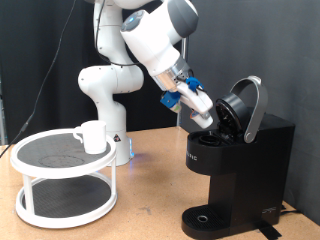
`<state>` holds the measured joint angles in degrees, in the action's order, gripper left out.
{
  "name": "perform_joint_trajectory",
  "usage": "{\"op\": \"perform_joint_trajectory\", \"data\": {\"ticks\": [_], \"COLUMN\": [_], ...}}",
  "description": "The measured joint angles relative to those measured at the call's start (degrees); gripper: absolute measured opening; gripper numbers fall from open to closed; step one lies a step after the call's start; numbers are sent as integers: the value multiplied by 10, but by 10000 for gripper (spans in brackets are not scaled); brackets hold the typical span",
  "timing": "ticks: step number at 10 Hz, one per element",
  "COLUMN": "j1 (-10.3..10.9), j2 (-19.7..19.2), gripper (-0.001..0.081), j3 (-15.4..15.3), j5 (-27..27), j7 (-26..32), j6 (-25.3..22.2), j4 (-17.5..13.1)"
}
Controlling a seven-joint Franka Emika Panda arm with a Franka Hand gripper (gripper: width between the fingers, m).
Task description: Make a cup of coffee with the keurig machine
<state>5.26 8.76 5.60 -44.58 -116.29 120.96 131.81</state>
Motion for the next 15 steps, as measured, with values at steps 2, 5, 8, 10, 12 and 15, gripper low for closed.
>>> {"op": "perform_joint_trajectory", "data": {"ticks": [2, 5, 8, 10, 12, 15], "j1": [0, 0, 0, 0, 0, -4], "j2": [-15, -31, -42, -45, -44, -21], "gripper": [397, 397, 495, 665, 721, 732], "j3": [-5, -10, -15, -16, -16, -6], "j5": [0, 0, 0, -1, -18, -54], "j7": [0, 2, 2, 2, 17, 59], "j6": [13, 24, 35, 36, 35, -21], "j4": [0, 0, -1, -1, -1, -4]}}
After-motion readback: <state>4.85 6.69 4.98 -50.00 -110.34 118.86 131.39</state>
